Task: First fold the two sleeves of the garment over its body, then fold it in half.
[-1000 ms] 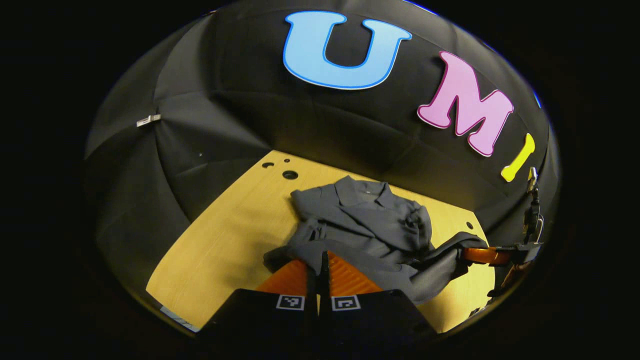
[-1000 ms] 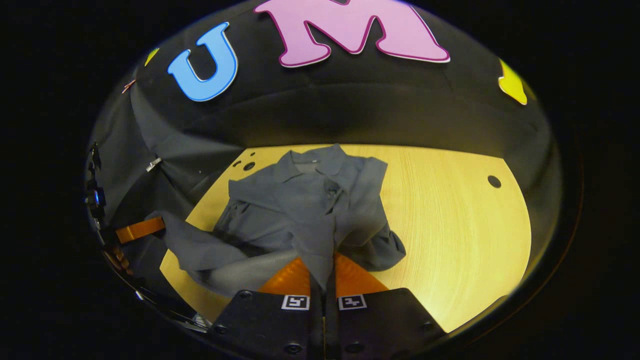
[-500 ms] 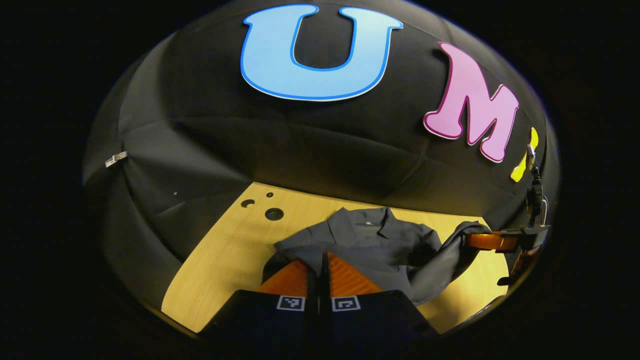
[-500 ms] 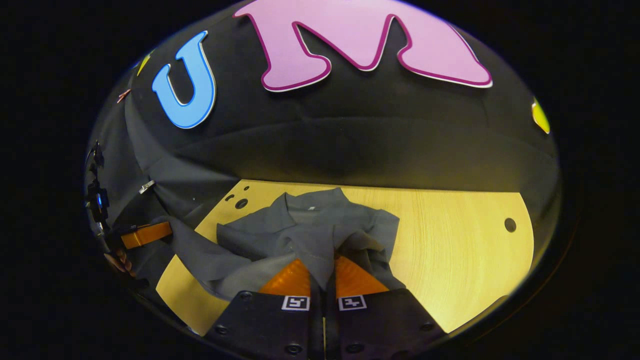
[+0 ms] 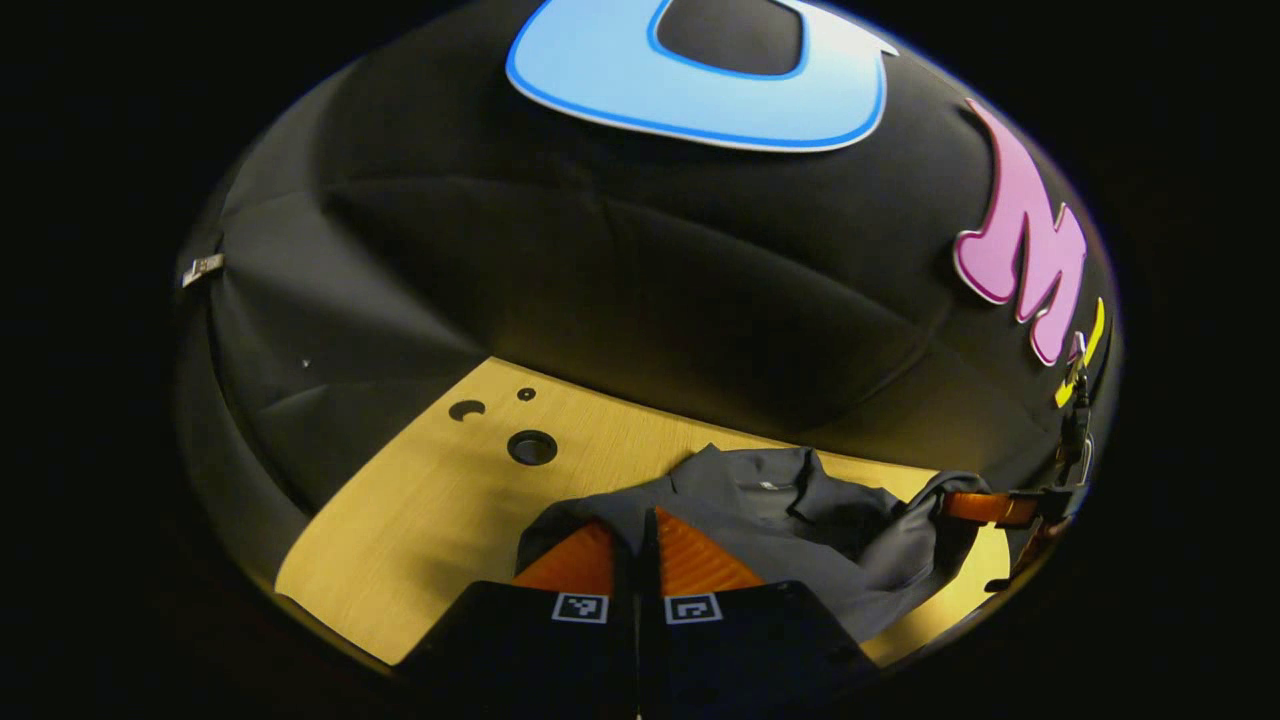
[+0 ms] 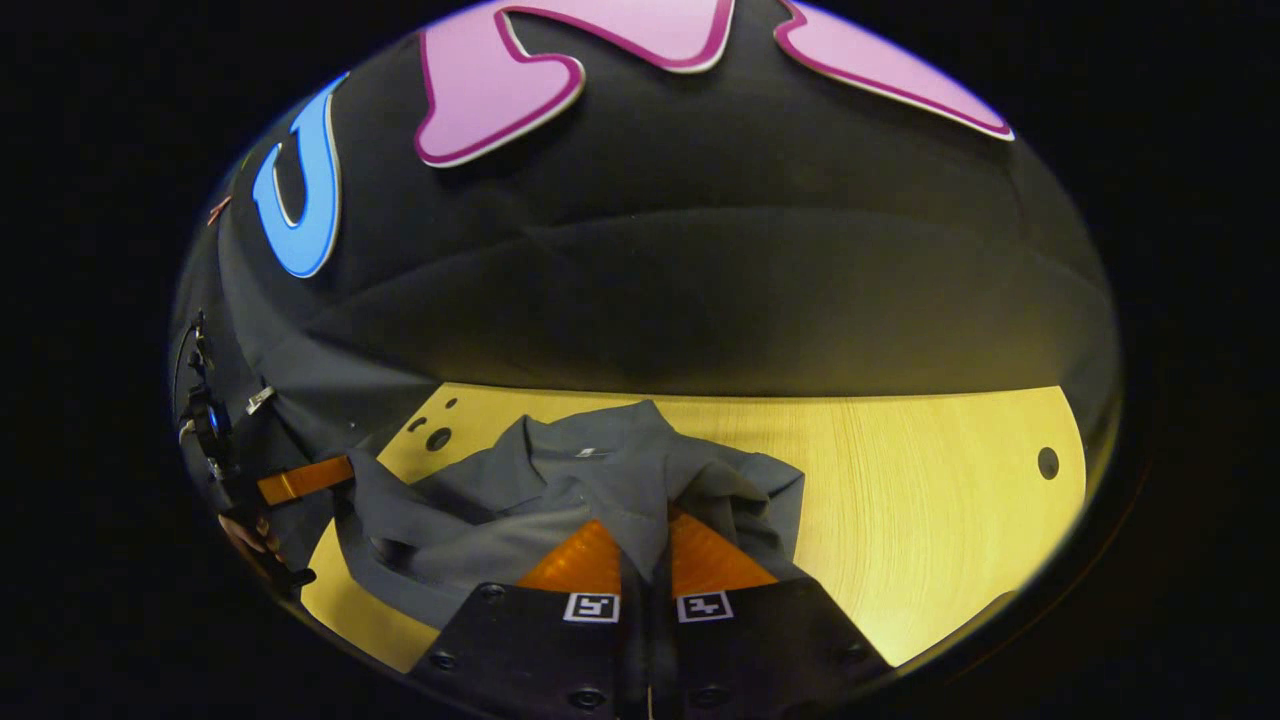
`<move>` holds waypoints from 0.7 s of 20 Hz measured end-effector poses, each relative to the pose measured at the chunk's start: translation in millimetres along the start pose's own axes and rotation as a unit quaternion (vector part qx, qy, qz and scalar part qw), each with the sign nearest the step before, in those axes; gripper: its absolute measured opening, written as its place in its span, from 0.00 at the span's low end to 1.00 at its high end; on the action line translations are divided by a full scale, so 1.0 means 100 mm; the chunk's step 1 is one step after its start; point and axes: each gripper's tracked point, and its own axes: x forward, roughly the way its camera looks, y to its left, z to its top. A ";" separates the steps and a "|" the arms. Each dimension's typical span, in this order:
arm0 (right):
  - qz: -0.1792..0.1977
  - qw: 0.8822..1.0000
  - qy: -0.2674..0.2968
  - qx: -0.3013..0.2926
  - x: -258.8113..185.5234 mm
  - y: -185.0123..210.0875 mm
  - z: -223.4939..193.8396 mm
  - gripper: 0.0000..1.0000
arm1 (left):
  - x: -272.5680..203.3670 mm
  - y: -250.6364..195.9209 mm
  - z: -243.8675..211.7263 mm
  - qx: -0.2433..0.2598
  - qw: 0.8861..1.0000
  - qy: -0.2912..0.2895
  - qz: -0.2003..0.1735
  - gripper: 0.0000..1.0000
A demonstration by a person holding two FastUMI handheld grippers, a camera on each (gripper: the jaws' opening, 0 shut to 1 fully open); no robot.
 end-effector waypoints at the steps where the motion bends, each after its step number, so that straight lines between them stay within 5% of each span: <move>1: -0.001 1.000 0.000 0.002 0.07 -0.02 0.00 0.06 | 0.10 0.03 0.00 -0.007 1.000 -0.002 0.002 0.06; 5: -0.007 1.000 0.009 0.014 0.28 -0.08 -0.07 0.12 | 0.34 0.15 -0.04 -0.005 1.000 -0.006 0.021 0.22; 10: -0.021 1.000 0.001 0.020 0.17 -0.13 0.01 0.88 | 0.17 0.06 0.02 0.010 1.000 -0.004 0.026 0.75; 12: -0.028 1.000 -0.012 0.008 -0.02 -0.17 0.11 0.99 | -0.02 0.03 0.17 0.030 0.999 -0.015 0.030 0.93; 14: -0.037 0.999 -0.024 -0.005 -0.22 -0.15 0.19 0.99 | -0.27 -0.06 0.33 0.054 0.998 -0.031 0.029 0.96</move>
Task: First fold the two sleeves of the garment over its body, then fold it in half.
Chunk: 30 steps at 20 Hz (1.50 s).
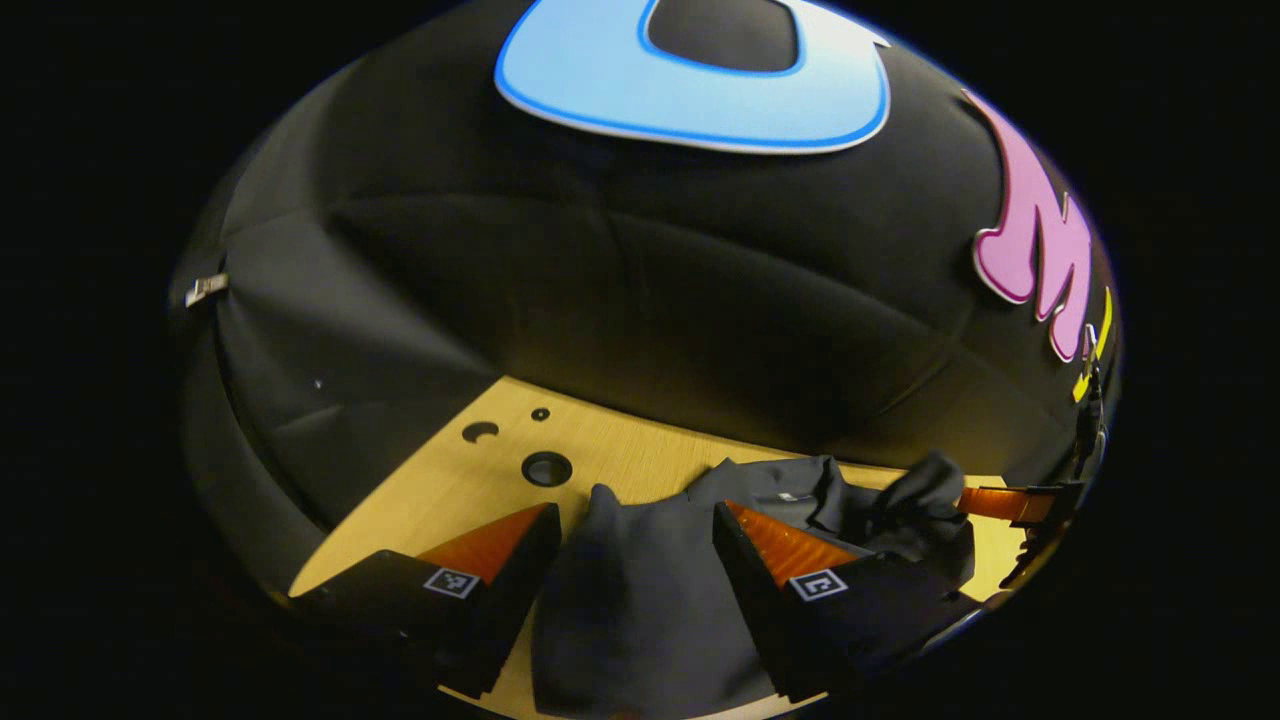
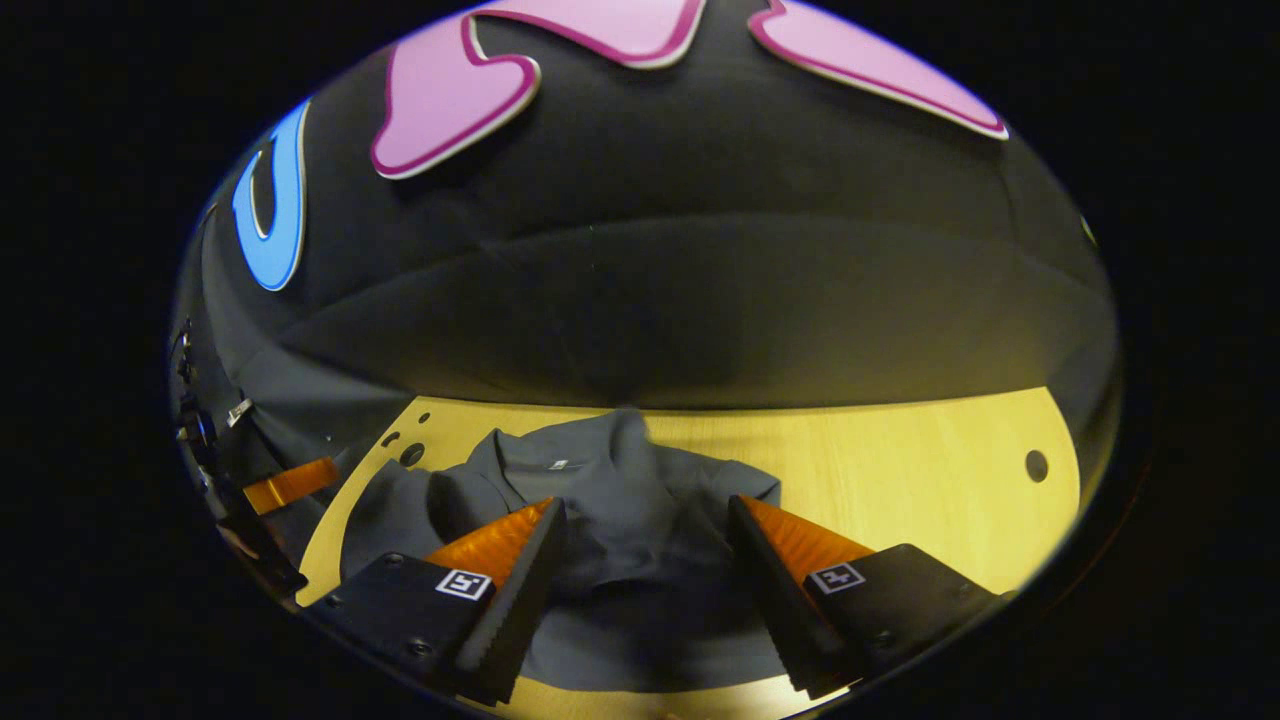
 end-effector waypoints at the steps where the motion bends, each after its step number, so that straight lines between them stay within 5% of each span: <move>1: -0.002 1.000 -0.010 -0.003 -0.12 0.01 0.05 0.99 | -0.12 -0.04 0.10 0.008 1.000 -0.011 -0.002 0.96; 9: -0.039 0.991 -0.125 -0.022 -1.49 0.19 0.54 0.99 | -1.63 -0.41 0.81 0.069 0.990 -0.118 -0.039 0.96; 16: -0.053 0.971 -0.234 -0.018 -3.00 0.49 0.77 0.98 | -3.04 -0.55 0.69 0.054 0.984 -0.165 -0.045 0.96; 22: -0.041 0.957 -0.287 0.005 -3.99 0.77 0.43 0.98 | -4.07 -0.58 0.38 0.039 0.978 -0.190 -0.073 0.95; 30: -0.040 0.969 -0.242 -0.009 -4.46 1.02 -0.48 0.98 | -4.71 -0.32 -0.16 0.024 0.973 -0.228 -0.041 0.96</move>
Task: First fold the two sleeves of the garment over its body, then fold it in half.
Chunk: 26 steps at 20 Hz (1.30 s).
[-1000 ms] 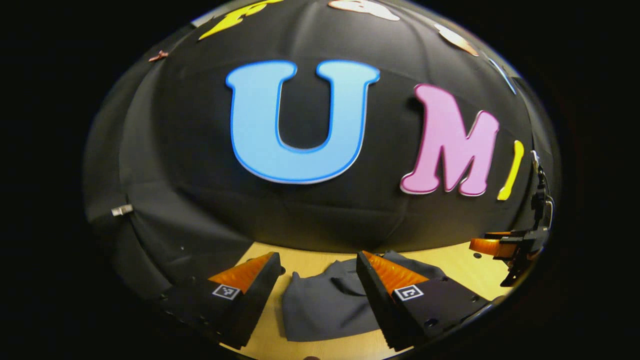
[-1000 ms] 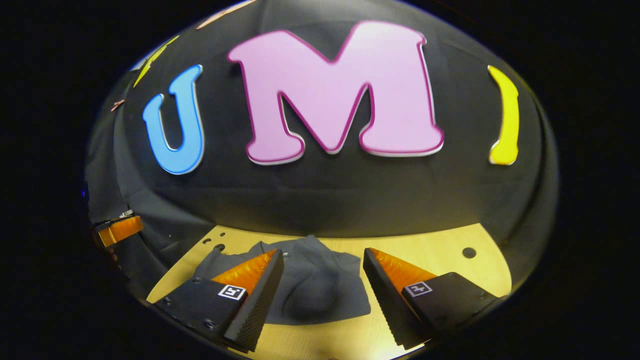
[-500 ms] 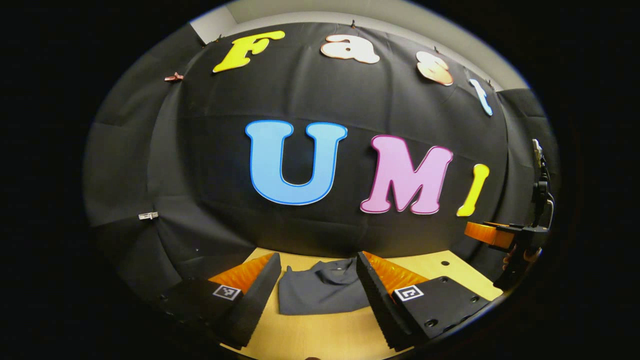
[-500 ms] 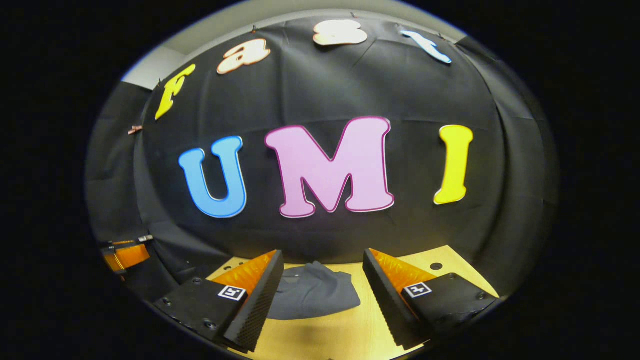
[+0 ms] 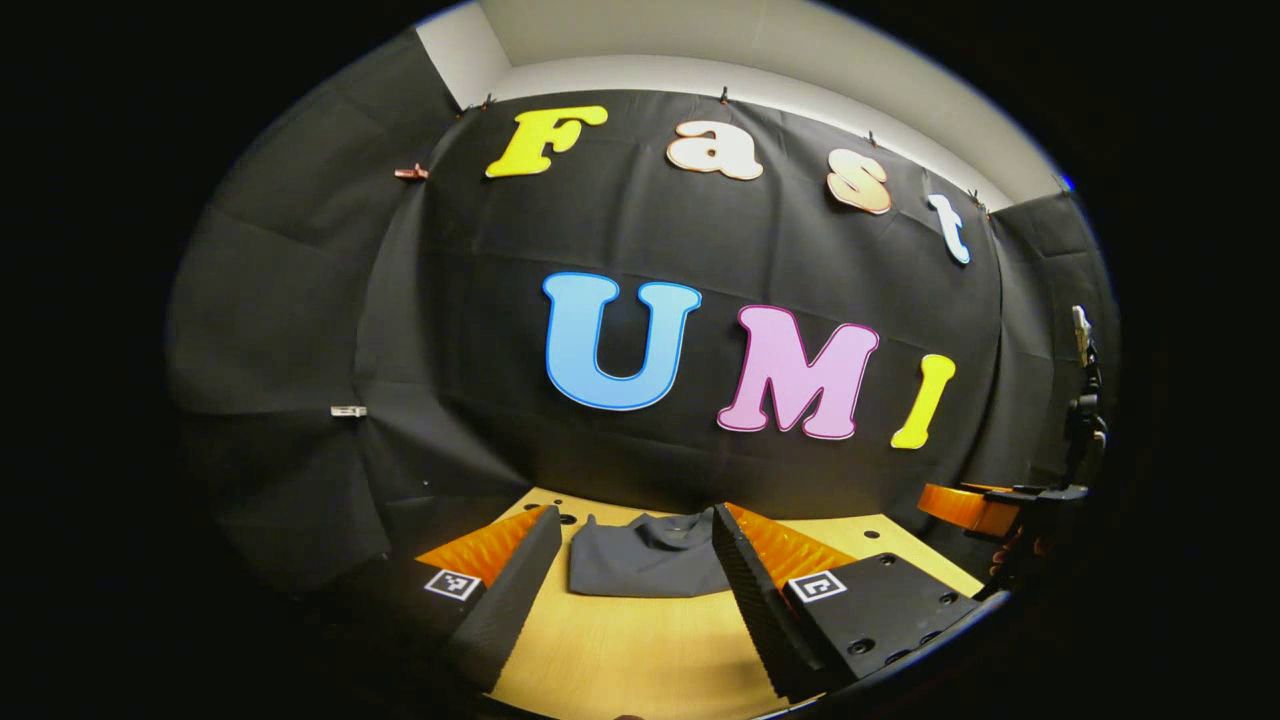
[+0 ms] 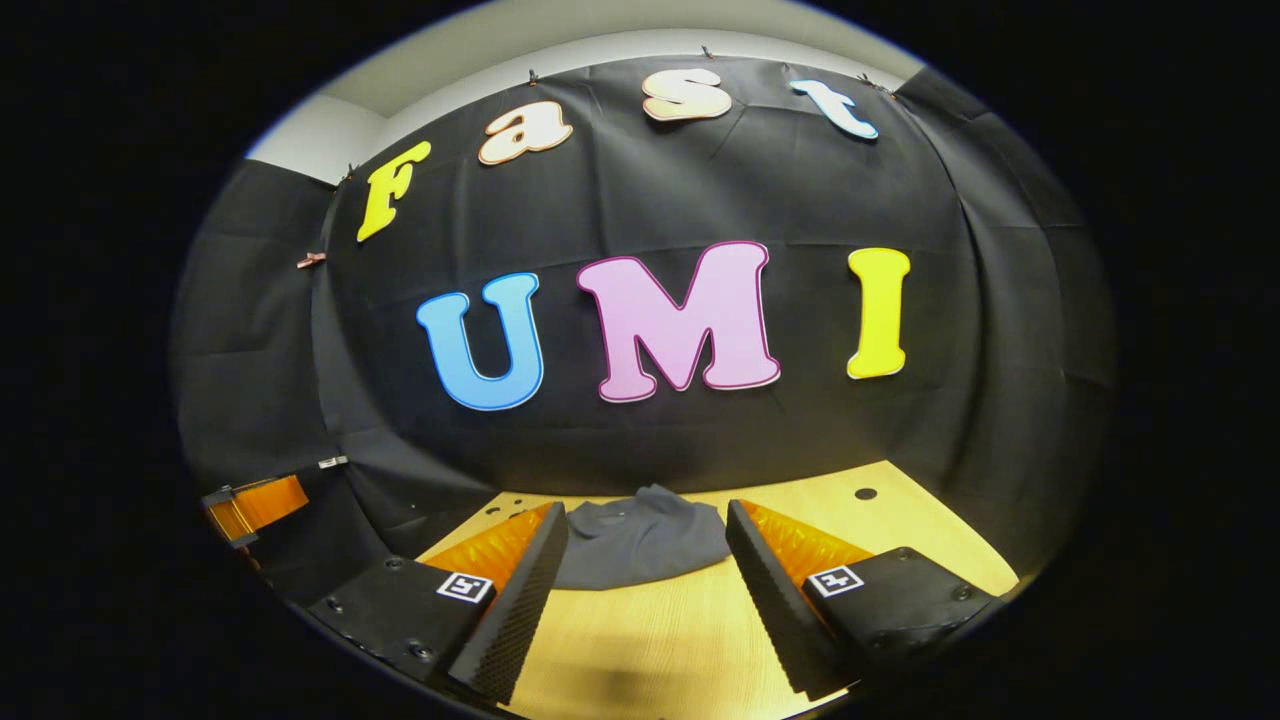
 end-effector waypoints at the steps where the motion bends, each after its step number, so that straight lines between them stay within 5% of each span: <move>1: 0.001 1.000 0.009 -0.003 -0.07 0.02 -0.05 0.98 | -0.02 -0.01 -0.01 0.003 1.000 -0.003 0.000 0.96; 5: -0.011 1.000 0.012 -0.012 -0.19 -0.03 -0.04 0.98 | 0.07 -0.11 -0.01 -0.002 1.000 -0.006 -0.003 0.96; 15: -0.081 0.996 -0.009 -0.032 -0.51 -0.39 0.09 0.98 | 0.34 -0.90 0.00 0.020 0.995 -0.016 -0.100 0.96; 26: -0.005 1.000 0.022 -0.014 -0.18 0.03 -0.14 0.98 | 0.09 -0.58 0.09 0.052 0.994 -0.069 -0.064 0.96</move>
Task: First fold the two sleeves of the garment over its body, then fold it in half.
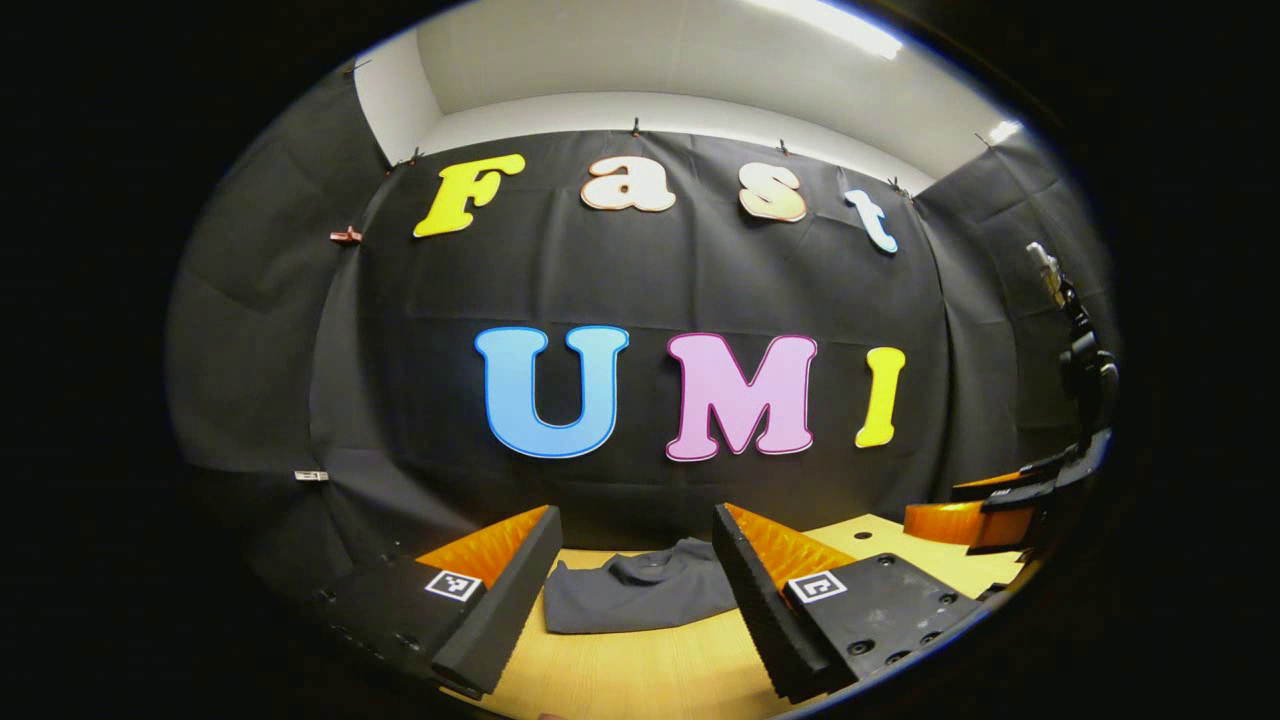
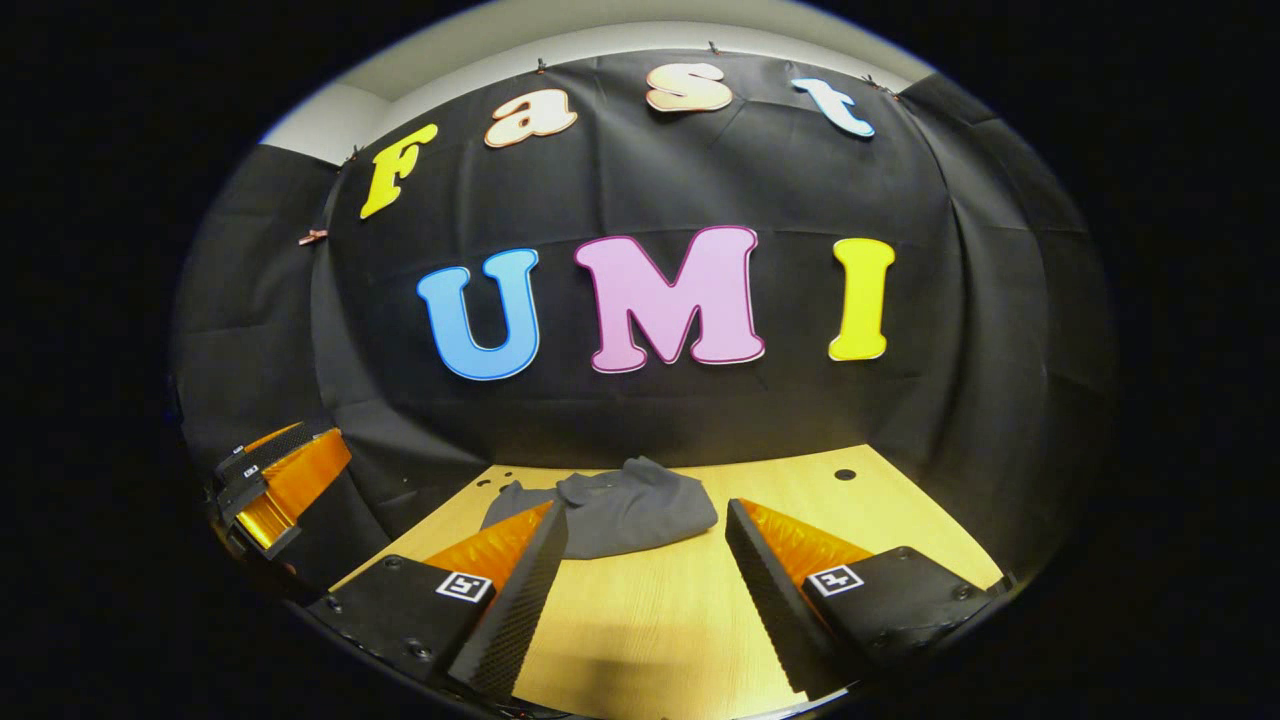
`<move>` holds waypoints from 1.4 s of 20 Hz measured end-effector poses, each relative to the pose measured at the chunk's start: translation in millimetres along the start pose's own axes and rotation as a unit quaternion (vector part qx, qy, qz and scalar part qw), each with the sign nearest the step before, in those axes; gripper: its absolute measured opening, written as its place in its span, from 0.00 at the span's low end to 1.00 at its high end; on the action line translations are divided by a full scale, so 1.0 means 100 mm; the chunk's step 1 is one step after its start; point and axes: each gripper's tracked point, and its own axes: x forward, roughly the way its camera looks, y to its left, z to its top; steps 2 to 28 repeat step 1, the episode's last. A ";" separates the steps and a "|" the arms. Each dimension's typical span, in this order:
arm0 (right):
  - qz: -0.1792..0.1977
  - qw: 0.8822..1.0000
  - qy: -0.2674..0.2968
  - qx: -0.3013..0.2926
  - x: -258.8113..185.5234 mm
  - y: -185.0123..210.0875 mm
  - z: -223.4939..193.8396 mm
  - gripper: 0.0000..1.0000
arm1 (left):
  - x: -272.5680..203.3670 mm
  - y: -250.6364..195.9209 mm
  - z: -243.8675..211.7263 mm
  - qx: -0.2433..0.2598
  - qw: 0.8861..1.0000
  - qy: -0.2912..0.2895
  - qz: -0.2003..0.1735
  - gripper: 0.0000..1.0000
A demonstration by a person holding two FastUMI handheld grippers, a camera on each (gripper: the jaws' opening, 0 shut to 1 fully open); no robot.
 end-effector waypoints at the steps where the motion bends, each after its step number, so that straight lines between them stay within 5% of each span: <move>1: 0.008 1.000 0.003 0.003 0.04 0.03 0.00 0.98 | -0.01 0.02 0.01 -0.004 1.000 0.001 0.003 0.95; 28: 0.008 1.000 0.003 0.003 0.04 0.03 0.00 0.98 | -0.01 0.02 0.01 -0.004 1.000 0.001 0.003 0.95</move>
